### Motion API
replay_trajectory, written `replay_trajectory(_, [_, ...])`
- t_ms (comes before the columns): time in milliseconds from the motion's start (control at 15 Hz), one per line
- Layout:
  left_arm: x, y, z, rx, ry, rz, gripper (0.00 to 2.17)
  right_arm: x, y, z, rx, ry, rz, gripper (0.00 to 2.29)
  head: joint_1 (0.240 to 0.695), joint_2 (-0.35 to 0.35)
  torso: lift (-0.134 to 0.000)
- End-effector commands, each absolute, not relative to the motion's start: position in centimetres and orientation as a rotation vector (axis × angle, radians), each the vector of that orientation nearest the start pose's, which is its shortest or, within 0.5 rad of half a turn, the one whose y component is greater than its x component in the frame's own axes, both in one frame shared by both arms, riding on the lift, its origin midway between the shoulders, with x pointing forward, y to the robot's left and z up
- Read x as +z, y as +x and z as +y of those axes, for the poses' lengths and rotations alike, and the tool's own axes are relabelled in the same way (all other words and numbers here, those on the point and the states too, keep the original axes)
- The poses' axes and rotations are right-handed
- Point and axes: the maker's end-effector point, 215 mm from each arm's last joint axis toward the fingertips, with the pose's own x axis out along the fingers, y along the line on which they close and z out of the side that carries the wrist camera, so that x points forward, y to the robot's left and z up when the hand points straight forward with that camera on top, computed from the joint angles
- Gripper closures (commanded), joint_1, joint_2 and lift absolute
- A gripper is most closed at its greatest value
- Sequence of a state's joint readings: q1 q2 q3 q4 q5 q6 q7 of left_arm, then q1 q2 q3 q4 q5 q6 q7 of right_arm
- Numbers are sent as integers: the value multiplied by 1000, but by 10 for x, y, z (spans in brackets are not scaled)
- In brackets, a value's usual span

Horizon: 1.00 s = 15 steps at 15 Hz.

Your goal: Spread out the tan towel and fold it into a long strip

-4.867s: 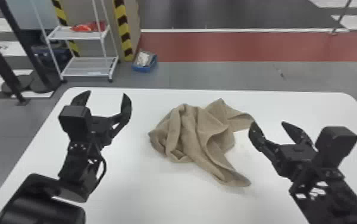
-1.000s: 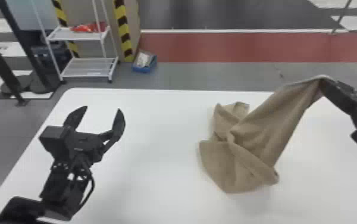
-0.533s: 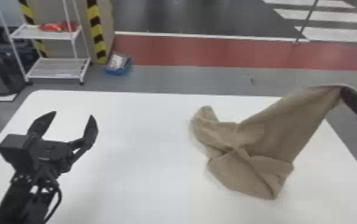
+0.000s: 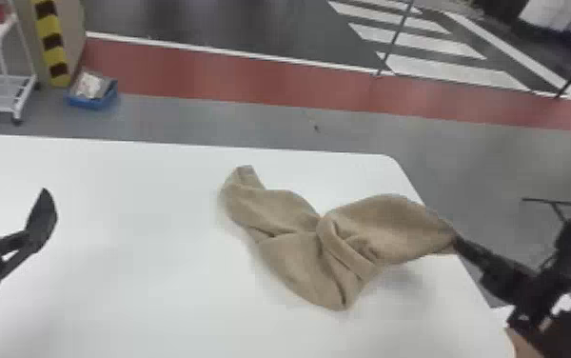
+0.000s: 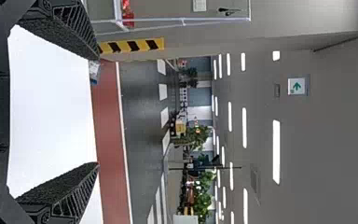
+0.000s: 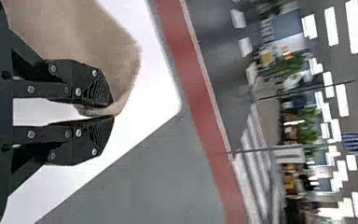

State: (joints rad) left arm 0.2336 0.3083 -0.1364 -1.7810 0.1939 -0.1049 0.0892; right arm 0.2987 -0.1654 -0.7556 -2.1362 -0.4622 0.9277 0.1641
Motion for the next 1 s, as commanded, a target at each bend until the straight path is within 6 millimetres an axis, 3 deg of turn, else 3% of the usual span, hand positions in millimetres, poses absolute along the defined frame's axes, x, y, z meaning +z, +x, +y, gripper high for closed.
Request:
replay_trajectory(0, [-335, 521, 231, -116, 64, -44, 83, -400, 367, -533, -365, 269, 621, -2, 695, -349, -124])
replay_trajectory(67, [-334, 521, 231, -116, 64, -46, 83, -405, 354, -542, -417, 261, 646, 19, 695, -350, -124])
replay_trajectory(200, [-331, 523, 235, -113, 68, -52, 83, -398, 349, -548, -440, 275, 626, 56, 695, -350, -124])
replay_trajectory(333, [-333, 523, 234, -120, 69, -49, 83, -379, 359, -533, -402, 294, 571, 66, 695, -350, -124])
replay_trajectory(533, [-332, 527, 231, -123, 68, -53, 83, -362, 401, -458, -212, 347, 492, 113, 695, -350, -124])
replay_trajectory(800, [-332, 528, 232, -125, 72, -53, 83, -353, 458, -359, -37, 246, 433, 215, 695, -239, -124])
replay_trajectory(933, [-332, 527, 224, -154, 77, -52, 83, -364, 478, -327, 7, 219, 453, 238, 695, -161, -124])
